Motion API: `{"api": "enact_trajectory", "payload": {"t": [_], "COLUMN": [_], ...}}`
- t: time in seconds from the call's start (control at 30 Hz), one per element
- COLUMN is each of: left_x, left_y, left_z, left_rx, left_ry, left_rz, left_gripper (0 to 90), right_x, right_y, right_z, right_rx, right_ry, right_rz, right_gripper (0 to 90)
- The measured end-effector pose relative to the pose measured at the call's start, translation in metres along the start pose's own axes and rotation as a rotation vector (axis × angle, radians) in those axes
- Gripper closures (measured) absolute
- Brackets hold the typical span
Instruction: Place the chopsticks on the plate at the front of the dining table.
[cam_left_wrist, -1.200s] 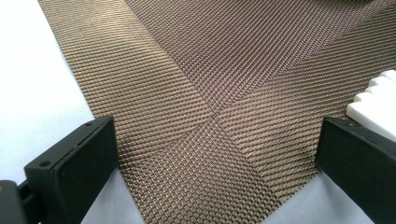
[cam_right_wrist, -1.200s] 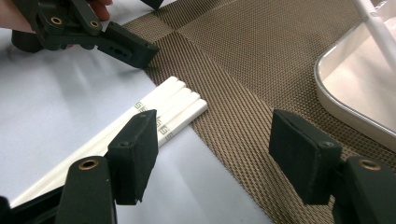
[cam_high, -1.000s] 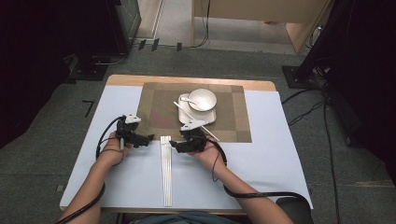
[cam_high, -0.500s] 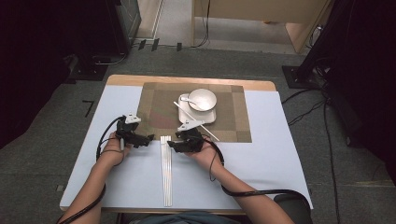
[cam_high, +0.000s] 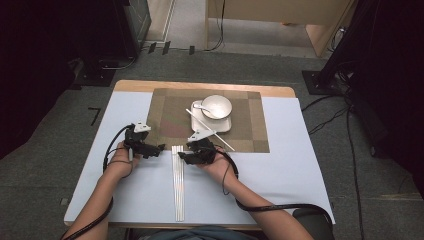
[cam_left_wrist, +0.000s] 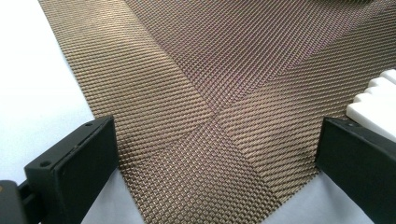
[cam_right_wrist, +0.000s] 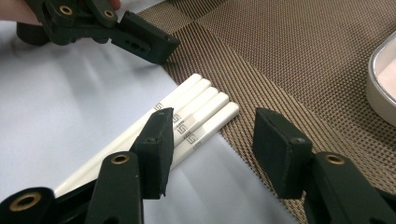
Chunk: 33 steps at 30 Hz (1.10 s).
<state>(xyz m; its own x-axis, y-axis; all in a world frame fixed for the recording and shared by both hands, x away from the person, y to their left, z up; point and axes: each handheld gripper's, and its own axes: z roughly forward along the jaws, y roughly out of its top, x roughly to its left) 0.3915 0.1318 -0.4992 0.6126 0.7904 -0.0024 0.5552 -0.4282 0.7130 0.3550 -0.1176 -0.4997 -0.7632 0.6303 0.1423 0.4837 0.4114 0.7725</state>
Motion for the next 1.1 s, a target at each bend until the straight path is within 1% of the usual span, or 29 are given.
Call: {"api": "enact_trajectory", "payload": {"t": [0.17,0.3,0.4,0.5,0.53,0.6,0.67,1.1], "left_x": [0.0001,0.0001,0.0001,0.0001,0.0001,0.0001,0.0001,0.0002], "left_y": [0.0001,0.0,0.0,0.0,0.0001,0.0,0.0,0.0001], "left_z": [0.0,0.0,0.0,0.0,0.0,0.0,-0.0001,0.0], "left_rx": [0.001,0.0,0.001,0.001,0.001,0.001,0.001,0.001], "left_ry": [-0.001,-0.001,-0.002,-0.001,-0.002,-0.002,-0.001,-0.002], "left_rz": [0.0,0.0,0.0,0.0,0.0,0.0,-0.001,-0.001], "left_gripper": [0.0,0.0,0.0,0.0,0.0,0.0,0.0,0.0], "right_x": [0.0026,0.0011,0.0008,0.0011,0.0008,-0.0001,-0.0004,0.0], "right_y": [-0.0008,-0.0017,-0.0025,-0.0029,-0.003,-0.0032,-0.0034,-0.0045], "right_z": [-0.0007,-0.0026,-0.0035,-0.0039,-0.0041,-0.0045,-0.0047,-0.0058], "right_rx": [0.009,0.013,0.011,0.01,0.01,0.006,0.004,0.001], "right_ry": [-0.017,-0.022,-0.025,-0.038,-0.043,-0.047,-0.053,-0.062], "right_rz": [-0.04,-0.054,-0.05,-0.051,-0.047,-0.025,-0.02,-0.013], "right_gripper": [51.0,54.5,55.8,59.1,60.0,62.5,63.9,65.1]}}
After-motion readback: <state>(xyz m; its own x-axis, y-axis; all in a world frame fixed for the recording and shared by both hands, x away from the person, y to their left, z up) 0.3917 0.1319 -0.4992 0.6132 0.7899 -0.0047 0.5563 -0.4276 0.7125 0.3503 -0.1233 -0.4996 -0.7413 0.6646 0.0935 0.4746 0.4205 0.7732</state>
